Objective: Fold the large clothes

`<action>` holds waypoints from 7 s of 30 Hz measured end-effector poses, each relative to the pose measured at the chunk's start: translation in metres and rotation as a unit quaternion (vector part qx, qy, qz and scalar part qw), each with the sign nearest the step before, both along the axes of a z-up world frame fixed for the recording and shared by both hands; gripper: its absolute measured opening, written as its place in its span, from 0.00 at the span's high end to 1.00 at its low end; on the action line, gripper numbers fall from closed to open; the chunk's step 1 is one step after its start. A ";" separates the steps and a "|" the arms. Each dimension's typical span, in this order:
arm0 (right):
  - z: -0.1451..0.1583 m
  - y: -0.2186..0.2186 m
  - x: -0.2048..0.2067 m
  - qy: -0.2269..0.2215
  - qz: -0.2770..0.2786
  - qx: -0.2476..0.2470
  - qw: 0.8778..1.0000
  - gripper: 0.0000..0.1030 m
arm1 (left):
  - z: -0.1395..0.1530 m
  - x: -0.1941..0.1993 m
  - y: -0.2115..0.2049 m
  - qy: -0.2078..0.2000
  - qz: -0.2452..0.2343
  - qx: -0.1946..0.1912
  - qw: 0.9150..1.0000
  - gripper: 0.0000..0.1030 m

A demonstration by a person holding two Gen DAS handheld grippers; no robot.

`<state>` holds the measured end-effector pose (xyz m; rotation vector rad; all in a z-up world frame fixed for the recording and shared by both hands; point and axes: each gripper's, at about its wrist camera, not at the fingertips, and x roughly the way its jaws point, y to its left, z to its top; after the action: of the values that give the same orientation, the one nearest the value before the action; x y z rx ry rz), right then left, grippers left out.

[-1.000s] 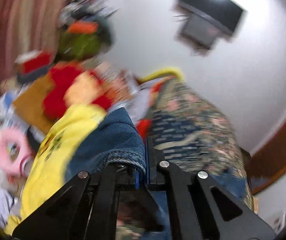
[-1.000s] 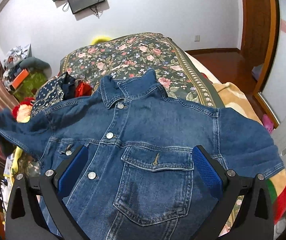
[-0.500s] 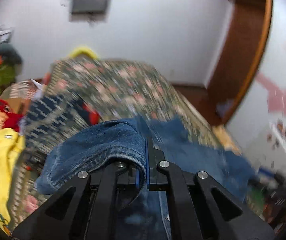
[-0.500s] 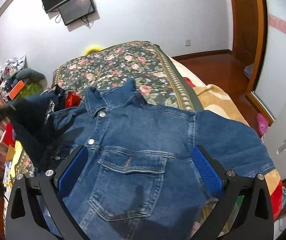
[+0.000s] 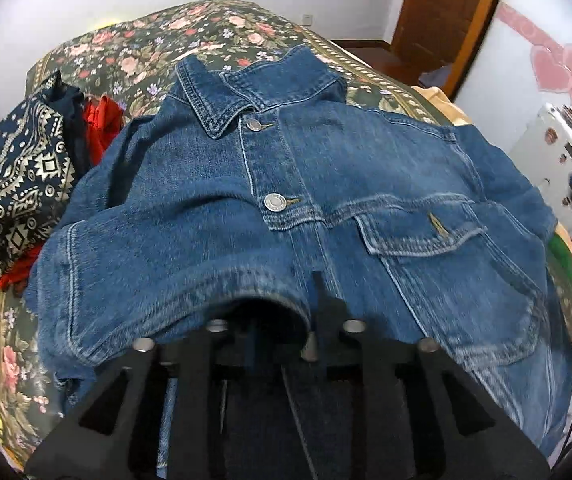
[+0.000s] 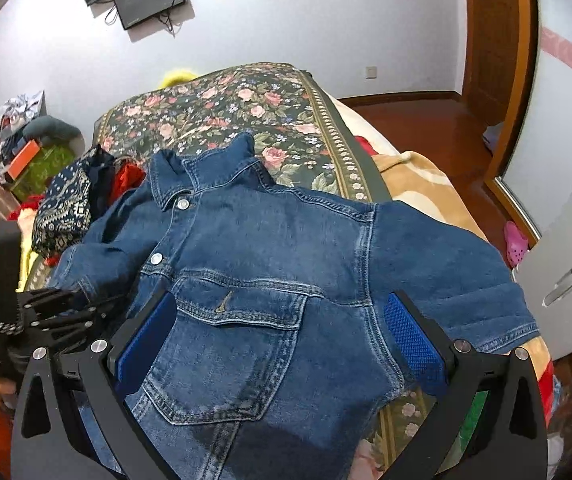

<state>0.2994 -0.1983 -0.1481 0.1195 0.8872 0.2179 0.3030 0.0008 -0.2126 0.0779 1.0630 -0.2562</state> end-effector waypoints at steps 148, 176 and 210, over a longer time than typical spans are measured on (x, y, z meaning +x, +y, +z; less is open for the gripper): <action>-0.101 0.294 0.095 0.166 0.411 -0.065 0.894 0.76 | -0.067 -0.043 0.178 -0.017 0.220 0.087 0.971 0.15; -0.041 0.141 0.080 0.055 0.266 -0.087 0.959 0.42 | -0.025 0.033 0.222 0.078 0.230 -0.170 0.955 0.66; -0.053 -0.044 0.052 0.111 0.023 0.010 0.994 0.31 | -0.034 0.020 0.158 0.025 0.206 0.022 0.978 0.27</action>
<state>0.3509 -0.2423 -0.2011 0.1434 1.1098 0.2607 0.3226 0.1585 -0.2471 -0.1099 1.1096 0.1399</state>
